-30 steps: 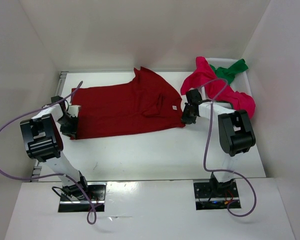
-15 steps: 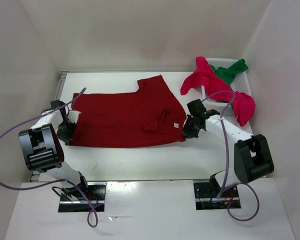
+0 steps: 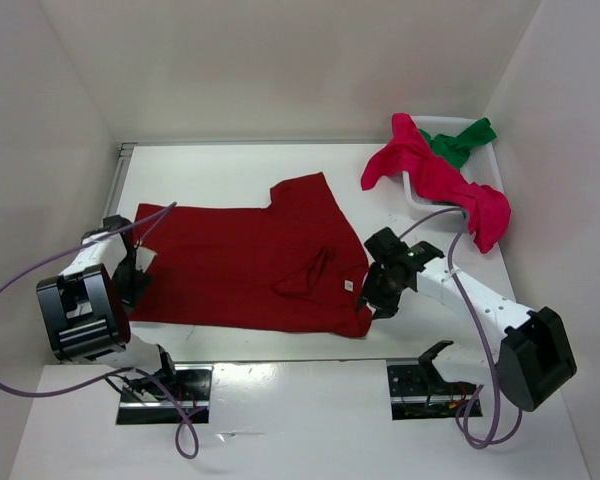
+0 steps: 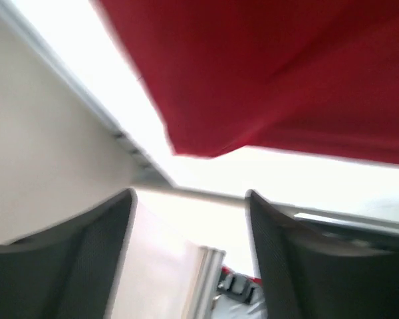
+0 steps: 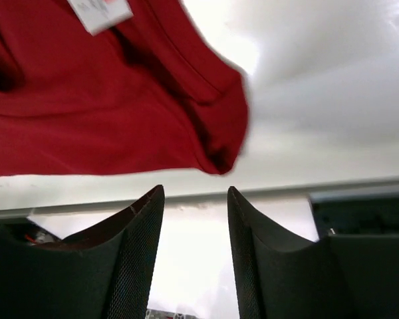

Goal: Fold and stack the t-shirts
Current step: Fold the flattened tshirt in 1/3 of the way

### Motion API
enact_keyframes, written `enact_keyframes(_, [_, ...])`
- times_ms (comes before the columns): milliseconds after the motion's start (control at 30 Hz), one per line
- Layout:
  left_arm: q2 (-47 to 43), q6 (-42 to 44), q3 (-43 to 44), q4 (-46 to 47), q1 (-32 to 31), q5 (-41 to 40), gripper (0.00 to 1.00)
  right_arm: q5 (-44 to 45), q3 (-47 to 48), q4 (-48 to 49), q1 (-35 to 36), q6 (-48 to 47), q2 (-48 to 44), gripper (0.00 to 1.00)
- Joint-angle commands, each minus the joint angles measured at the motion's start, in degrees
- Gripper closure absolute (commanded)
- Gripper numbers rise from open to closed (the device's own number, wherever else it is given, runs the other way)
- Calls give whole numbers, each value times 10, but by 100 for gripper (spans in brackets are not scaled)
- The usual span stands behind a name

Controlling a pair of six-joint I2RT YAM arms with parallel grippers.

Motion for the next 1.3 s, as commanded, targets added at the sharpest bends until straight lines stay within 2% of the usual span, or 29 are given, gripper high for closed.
enact_keyframes(0, [-58,36,42,-7,15,-86,19,54,48,-93,18,39,-36,51])
enact_keyframes(67, [-58,42,99,-6,15,-113,17,98,102,-119,18,33,-62,51])
enact_keyframes(100, [-58,42,172,-1,15,-107,16,107,117,-113,18,23,-67,51])
enact_keyframes(167, [-51,54,250,4,-1,-12,16,107,134,-40,18,-28,-67,55])
enact_keyframes(200, [-43,62,283,-4,-21,20,16,92,134,-10,-4,-48,-47,58])
enact_keyframes(233, [-38,62,308,-4,-92,44,16,76,134,21,-24,-72,-30,61])
enact_keyframes(300, [-38,93,322,11,-183,98,16,50,134,98,-67,-119,30,70])
enact_keyframes(333, [-44,104,311,20,-267,119,16,50,141,121,-74,-127,49,72])
enact_keyframes(367, [-45,119,298,29,-303,180,16,50,147,141,-74,-133,65,74])
enact_keyframes(400, [-51,151,268,56,-336,206,16,45,147,173,-80,-140,93,74])
enact_keyframes(433, [-57,179,238,87,-397,233,17,38,152,192,-80,-140,115,75])
enact_keyframes(567, [-1,196,236,110,-529,262,26,28,128,203,-80,-131,129,75])
enact_keyframes(700, [76,154,271,104,-620,355,33,42,72,210,-80,-93,102,75])
enact_keyframes(800, [126,104,289,104,-657,398,34,48,26,210,-80,-57,72,75])
enact_keyframes(967, [173,63,290,137,-667,422,34,48,-19,215,-80,-36,54,75])
enact_keyframes(1167, [201,32,290,164,-682,411,34,64,-30,215,-80,-31,59,75])
enact_keyframes(1267, [215,27,284,178,-682,399,41,70,-30,215,-80,-31,54,75])
